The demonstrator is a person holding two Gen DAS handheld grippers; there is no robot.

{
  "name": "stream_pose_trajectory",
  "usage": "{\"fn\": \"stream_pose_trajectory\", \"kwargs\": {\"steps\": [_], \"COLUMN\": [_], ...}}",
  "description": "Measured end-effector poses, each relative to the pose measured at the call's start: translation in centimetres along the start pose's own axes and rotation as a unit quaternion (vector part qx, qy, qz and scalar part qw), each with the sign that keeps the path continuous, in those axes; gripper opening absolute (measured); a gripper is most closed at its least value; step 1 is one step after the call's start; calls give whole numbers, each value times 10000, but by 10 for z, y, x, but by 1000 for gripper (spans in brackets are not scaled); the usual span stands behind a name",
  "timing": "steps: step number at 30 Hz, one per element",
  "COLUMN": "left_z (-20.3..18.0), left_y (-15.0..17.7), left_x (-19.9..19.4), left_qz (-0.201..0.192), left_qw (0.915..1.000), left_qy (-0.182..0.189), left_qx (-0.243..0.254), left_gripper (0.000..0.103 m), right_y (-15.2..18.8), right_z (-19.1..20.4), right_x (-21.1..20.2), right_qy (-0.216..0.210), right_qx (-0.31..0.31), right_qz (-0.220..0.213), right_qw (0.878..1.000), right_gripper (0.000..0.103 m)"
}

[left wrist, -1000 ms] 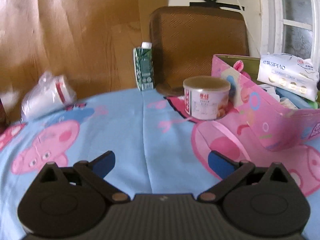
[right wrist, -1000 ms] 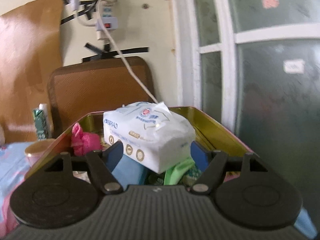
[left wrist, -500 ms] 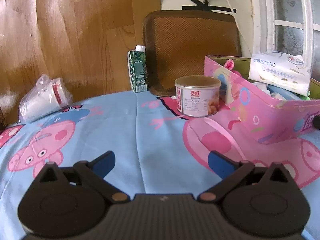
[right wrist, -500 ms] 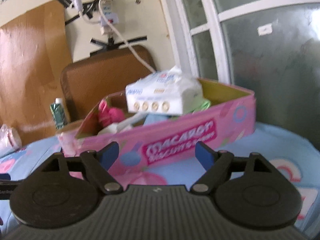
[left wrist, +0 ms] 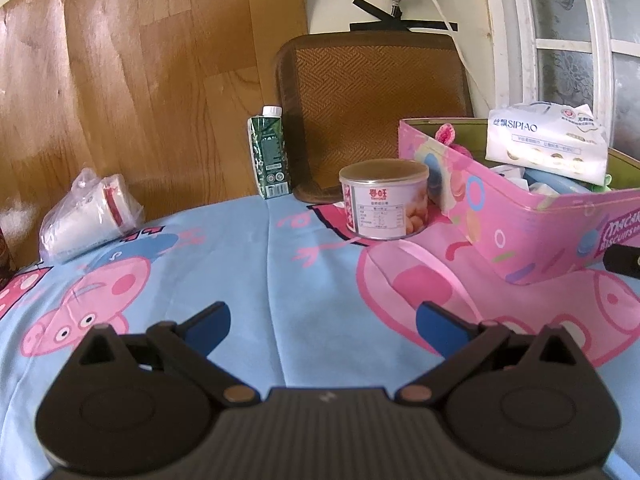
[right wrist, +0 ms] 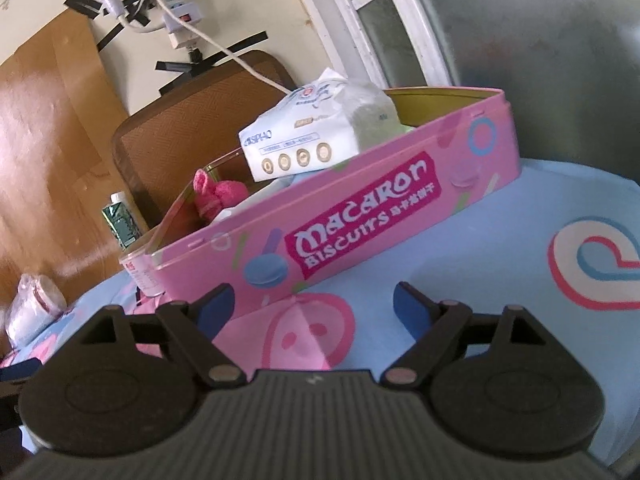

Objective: Organize soft objects

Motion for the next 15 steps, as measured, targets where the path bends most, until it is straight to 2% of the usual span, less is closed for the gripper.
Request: {"fn": "stream_pose_trajectory", "kwargs": {"steps": [8, 15], "left_z": [-2, -17], "left_y": [0, 1], "left_x": [0, -6], "left_qz": [-8, -144], "left_qw": [10000, 9983], "left_qy": [66, 451], "left_qx": [45, 333], "left_gripper": [103, 103], "right_y": [0, 1], "right_z": [1, 6], "right_x": [0, -1], "right_qy": [-92, -103], "right_qx": [-12, -132], "right_qz": [18, -31], "right_qw": [10000, 9999], "right_gripper": [91, 91]}}
Point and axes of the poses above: each gripper's, at about its wrist camera, not at the fingertips, and x roughly the way its jaws point, z to its left, y to its underside, the point moved 8 cm from there along x, roughly the way its jaws point, and after that the axes turned 7 degrees about y, right-handed, at the moved point
